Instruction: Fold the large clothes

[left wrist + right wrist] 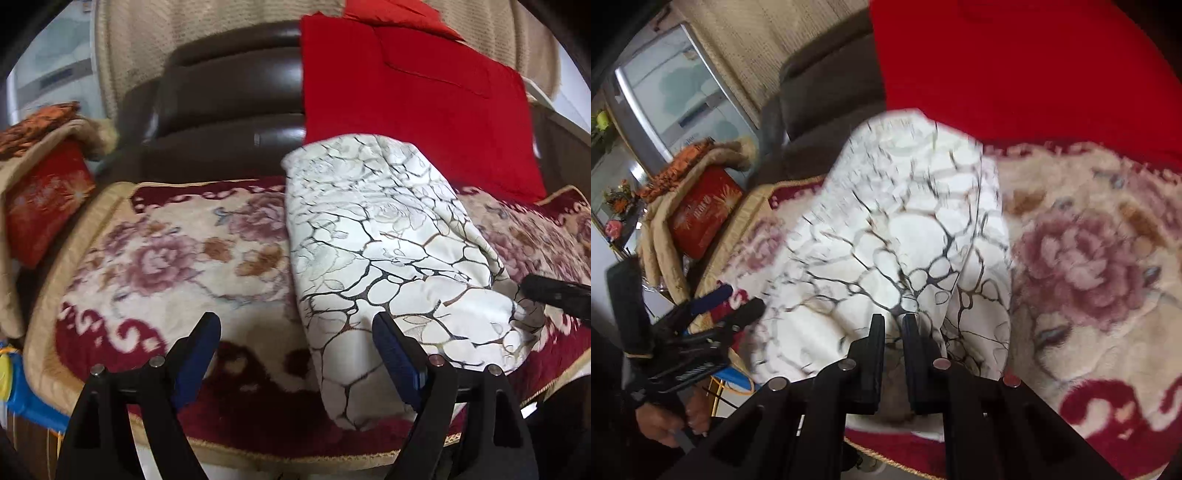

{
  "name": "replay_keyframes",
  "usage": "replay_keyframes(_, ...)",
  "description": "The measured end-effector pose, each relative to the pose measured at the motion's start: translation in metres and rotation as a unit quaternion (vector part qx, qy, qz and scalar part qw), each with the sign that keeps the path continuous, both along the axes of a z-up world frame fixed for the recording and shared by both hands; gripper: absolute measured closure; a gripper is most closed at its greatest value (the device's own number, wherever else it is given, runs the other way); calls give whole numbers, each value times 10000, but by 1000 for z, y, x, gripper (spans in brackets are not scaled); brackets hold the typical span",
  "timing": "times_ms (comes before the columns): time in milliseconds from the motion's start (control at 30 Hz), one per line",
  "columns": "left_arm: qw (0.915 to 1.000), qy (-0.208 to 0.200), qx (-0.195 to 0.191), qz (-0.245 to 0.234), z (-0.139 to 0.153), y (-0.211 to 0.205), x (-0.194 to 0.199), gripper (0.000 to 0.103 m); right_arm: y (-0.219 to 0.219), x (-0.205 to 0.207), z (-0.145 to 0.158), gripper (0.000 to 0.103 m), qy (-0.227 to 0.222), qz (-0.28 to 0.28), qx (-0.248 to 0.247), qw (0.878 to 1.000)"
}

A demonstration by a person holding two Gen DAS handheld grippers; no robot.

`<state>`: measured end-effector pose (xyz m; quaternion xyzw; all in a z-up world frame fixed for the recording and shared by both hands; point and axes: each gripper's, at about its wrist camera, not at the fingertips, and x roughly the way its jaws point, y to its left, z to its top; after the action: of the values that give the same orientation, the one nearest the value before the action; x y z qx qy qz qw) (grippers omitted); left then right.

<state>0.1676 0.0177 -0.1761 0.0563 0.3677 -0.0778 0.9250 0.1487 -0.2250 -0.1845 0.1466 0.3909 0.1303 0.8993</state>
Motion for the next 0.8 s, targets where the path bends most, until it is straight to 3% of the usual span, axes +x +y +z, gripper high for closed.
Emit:
replay_keyframes(100,9996,-177,41,235,16,5,-18,18,3,-19,22,75,-232,-48,-142,9996)
replay_keyframes(133,9992,-246,59,312,22,6,-25,18,4,-28,31,64,-350,-61,-166,9992)
replay_keyframes(167,9988,-316,67,367,29,8,-31,18,3,-35,38,41,-449,-72,-162,9988)
replay_keyframes(200,9983,-393,70,414,37,10,-36,18,4,-42,46,31,-587,-97,-129,9981)
replay_keyframes(233,9977,-502,69,461,45,11,-42,18,9,-46,55,27,-717,-130,-125,9973)
replay_keyframes(367,9935,-942,99,629,81,17,-67,15,18,-65,82,27,-1049,-161,-362,9937)
replay_keyframes(400,9921,-1056,124,662,89,18,-74,10,20,-73,91,27,-1167,-157,-363,9924)
replay_keyframes(533,9857,-1517,218,705,123,19,-101,9,21,-93,112,27,-1342,-171,-273,9904)
replay_keyframes(800,9776,-1924,247,822,169,17,-141,9,30,-126,150,27,-1599,-238,-256,9865)
